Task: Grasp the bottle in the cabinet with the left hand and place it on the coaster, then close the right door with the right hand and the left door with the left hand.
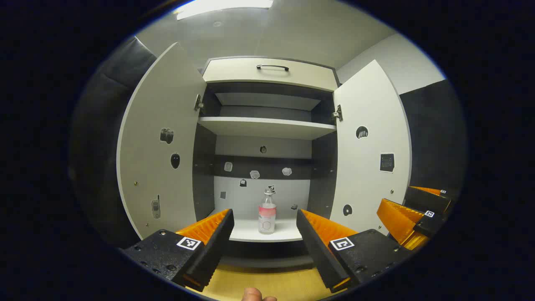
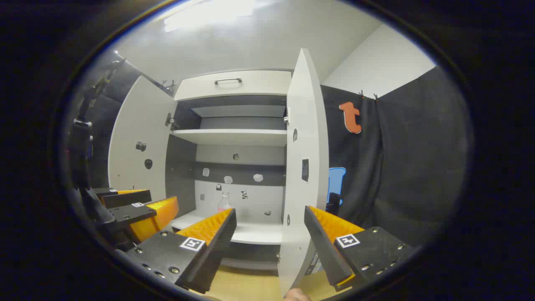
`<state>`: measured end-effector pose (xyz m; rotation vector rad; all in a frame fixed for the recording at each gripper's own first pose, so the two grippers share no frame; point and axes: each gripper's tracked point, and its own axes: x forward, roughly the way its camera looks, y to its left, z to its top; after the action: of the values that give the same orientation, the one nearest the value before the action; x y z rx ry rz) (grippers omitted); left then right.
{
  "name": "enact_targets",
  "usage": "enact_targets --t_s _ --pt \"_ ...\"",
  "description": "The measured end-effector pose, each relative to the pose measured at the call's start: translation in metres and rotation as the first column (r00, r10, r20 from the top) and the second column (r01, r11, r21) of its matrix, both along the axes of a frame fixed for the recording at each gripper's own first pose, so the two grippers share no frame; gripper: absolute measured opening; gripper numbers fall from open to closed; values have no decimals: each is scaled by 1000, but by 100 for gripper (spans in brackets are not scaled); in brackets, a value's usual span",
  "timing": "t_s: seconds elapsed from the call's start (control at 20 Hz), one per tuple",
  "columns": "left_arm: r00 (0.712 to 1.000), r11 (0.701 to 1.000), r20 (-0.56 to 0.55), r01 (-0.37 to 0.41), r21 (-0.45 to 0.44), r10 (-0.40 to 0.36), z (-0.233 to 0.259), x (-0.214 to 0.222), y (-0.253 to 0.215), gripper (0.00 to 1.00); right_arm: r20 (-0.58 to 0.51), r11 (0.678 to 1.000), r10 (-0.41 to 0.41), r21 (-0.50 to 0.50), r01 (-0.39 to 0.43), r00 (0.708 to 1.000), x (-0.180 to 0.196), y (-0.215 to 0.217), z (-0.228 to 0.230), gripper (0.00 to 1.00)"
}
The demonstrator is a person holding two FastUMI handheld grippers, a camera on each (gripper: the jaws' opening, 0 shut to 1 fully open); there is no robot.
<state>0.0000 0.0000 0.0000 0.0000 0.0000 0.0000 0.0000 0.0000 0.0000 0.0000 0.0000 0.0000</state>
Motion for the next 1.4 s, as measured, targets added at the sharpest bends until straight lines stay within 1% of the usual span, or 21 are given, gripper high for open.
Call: enact_targets --t_s 0.25,0.65,0.8,0.95,1.05,1.2,1.25,1.3,1.4 --pt "1000 999 24 19 -35 -18 3 2 -7 96 -10 999 31 13 -31 999 1 5 -3 98" --pt "999 997 23 45 -57 -44 -1 8 -17 96 -18 1000 22 17 -22 1000 2 2 -5 98" --pt "999 998 23 40 -44 -39 -4 19 -14 96 -20 1000 13 10 -13 1000 2 -2 -5 98" --pt "998 999 29 50 -16 -50 -7 43 -11 96 -24 1000 -12 -2 12 1000 -1 -11 -6 98" --pt "998 998 1 69 -15 -69 -13 64 -10 96 -28 999 -43 -13 42 999 -5 -21 -8 98" --pt "997 998 -41 69 2 -69 -21 103 -4 96 -18 994 -100 -33 100 995 -12 -38 -6 98" --pt "997 998 -49 65 10 -65 -25 117 -2 96 -15 992 -121 -36 120 993 -14 -44 -7 94" --pt "996 998 -57 64 16 -63 -28 130 0 96 -18 989 -141 -38 140 990 -16 -49 -8 98" --pt "993 997 -89 81 8 -80 -42 154 -2 96 -23 981 -188 -49 187 982 -19 -62 -10 98"
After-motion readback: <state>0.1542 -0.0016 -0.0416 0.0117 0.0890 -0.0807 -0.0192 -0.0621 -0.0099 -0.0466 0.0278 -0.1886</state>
